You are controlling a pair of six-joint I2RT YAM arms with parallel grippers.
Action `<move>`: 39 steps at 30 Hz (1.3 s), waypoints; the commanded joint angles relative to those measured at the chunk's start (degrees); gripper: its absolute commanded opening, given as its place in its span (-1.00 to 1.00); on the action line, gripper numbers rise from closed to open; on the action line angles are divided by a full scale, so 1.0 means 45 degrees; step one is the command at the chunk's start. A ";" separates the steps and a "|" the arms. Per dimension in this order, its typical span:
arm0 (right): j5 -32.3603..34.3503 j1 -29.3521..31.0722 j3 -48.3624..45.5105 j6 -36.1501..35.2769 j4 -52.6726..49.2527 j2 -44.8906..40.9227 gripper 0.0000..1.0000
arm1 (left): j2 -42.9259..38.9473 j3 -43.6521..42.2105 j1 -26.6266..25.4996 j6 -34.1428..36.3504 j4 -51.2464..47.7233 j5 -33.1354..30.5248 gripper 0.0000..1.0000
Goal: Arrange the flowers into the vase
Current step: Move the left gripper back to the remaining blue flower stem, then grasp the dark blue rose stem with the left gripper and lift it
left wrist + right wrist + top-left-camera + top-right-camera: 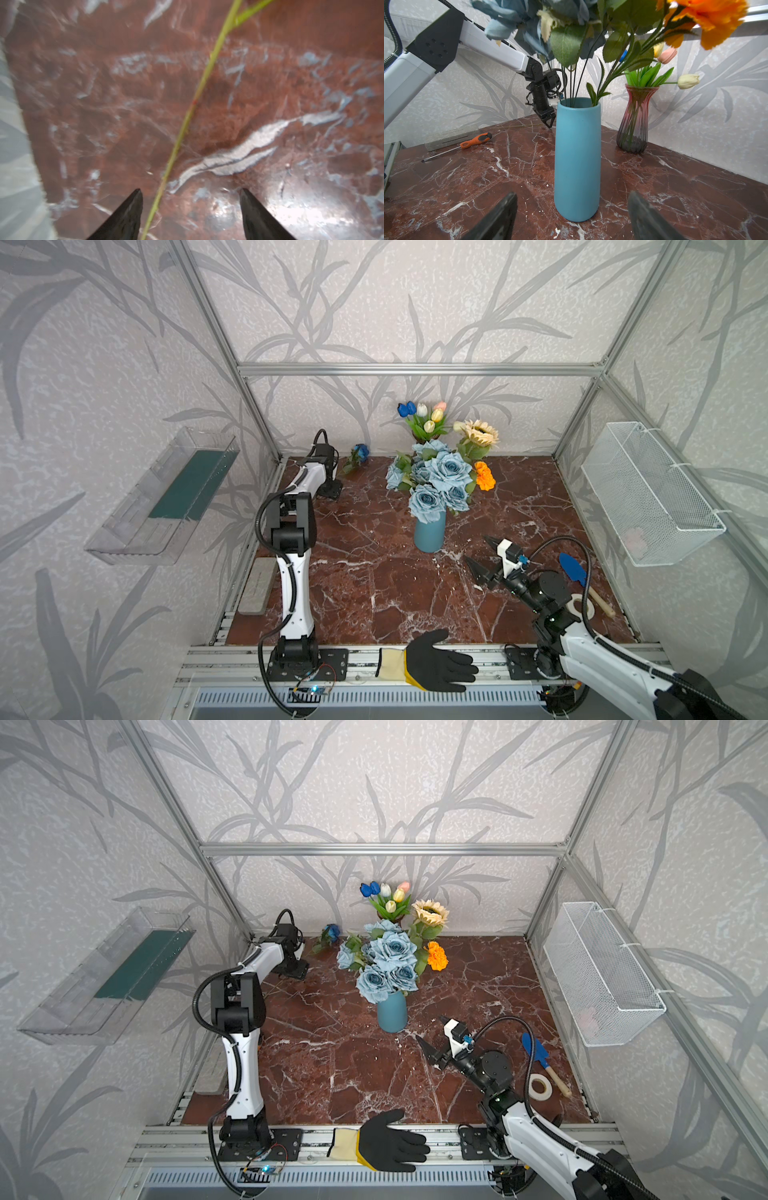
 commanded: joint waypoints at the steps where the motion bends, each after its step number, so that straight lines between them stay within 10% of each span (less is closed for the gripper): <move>1: -0.0023 0.0081 0.0323 -0.0031 0.0422 0.0113 0.68 | 0.1014 0.1075 0.0058 0.1019 -0.1068 0.0071 0.47; 5: -0.0022 0.0083 0.0313 -0.0051 0.0372 0.0067 0.68 | 0.2096 0.2440 0.0039 0.1333 -0.1775 -0.0533 0.40; 18: 0.0042 0.0104 0.0324 -0.0070 0.0212 -0.0112 0.68 | 0.2769 0.3908 0.0041 0.1676 -0.2601 -0.0018 -1.00; 39: 0.0064 0.0105 0.0315 -0.0072 0.0221 -0.0076 0.68 | -0.3632 0.1610 -0.0932 -0.1573 -0.0174 0.2601 -1.00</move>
